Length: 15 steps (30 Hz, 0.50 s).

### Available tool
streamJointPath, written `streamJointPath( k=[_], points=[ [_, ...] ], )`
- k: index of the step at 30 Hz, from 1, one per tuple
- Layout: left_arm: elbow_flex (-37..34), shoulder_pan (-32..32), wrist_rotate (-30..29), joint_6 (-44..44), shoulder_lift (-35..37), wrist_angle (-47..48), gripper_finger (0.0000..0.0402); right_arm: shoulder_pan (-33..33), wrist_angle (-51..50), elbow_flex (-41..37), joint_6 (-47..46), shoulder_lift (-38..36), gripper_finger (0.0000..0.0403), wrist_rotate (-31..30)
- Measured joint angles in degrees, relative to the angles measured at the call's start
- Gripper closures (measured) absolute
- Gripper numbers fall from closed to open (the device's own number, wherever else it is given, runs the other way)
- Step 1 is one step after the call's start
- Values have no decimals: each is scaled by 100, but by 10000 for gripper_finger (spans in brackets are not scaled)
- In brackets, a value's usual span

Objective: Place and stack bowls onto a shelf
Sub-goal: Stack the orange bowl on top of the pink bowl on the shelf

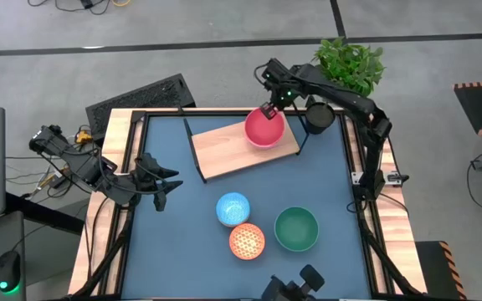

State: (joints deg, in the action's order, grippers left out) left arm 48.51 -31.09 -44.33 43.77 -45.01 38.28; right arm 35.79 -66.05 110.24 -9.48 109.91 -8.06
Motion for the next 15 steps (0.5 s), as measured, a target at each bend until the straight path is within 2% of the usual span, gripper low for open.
streamJointPath(
  k=[7,15],
  points=[
    [0,2,-2,0,0,2,239,-176,20,83,33,66,384,-174],
    [0,2,0,0,-2,6,239,-71,22,-123,5,252,383,-205]
  ],
)
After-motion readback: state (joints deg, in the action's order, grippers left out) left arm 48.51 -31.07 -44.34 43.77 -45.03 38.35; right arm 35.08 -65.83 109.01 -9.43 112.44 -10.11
